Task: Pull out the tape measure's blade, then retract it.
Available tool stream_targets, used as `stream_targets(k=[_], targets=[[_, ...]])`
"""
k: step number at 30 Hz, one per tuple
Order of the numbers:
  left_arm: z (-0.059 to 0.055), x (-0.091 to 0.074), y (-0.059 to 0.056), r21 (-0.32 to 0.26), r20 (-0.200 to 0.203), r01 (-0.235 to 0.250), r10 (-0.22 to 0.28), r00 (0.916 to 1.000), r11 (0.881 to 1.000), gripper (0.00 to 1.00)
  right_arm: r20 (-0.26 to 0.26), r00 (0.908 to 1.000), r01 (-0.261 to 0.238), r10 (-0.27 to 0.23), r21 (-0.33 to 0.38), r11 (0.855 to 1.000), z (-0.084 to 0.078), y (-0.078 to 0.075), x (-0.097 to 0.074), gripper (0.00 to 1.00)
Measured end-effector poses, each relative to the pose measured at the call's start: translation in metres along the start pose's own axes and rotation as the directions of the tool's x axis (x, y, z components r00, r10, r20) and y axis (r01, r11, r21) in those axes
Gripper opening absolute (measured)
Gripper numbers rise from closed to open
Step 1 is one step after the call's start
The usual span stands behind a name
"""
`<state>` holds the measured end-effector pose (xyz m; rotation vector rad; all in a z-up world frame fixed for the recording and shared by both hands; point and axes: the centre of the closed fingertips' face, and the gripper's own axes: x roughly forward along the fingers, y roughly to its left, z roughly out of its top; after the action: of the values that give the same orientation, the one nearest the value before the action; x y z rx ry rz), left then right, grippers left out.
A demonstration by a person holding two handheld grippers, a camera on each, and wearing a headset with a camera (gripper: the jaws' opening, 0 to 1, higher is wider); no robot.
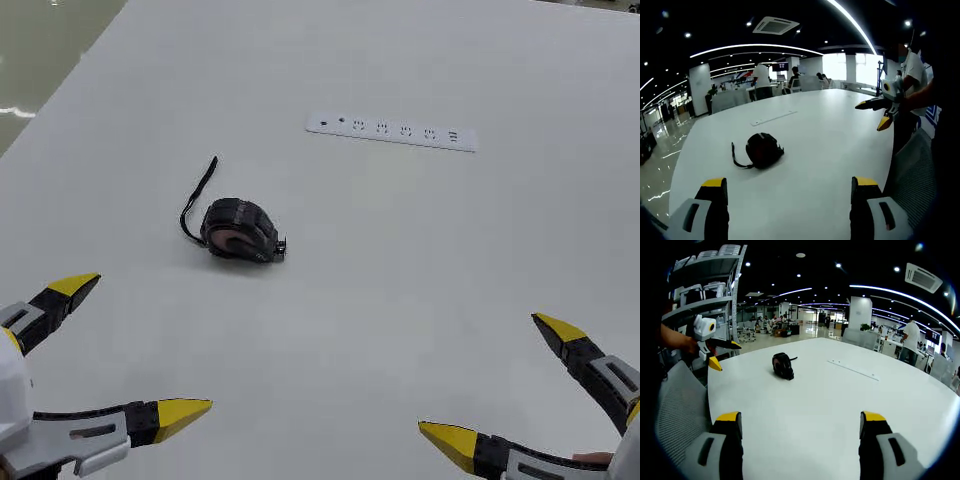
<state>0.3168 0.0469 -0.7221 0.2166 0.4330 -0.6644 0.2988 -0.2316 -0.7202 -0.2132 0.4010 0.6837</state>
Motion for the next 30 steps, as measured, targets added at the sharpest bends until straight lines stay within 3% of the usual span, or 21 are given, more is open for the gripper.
stream_targets(k=[14,30], targets=[[0.001,0.002,-0.002,0.021,-0.014,0.009,-0.009,0.9999,1.0,1.0,-0.011,0.9999,-0.009,0.009,-0.01,1.0,-0.004,0.001,-0.003,1.0],[0.003,0.012,0.001,0.07,-0.05,0.056,-0.052,0.9974,0.996,0.97,-0.048,0.9959,-0.079,0.076,-0.064,0.995,-0.001,-0.007,0.002,0.98]])
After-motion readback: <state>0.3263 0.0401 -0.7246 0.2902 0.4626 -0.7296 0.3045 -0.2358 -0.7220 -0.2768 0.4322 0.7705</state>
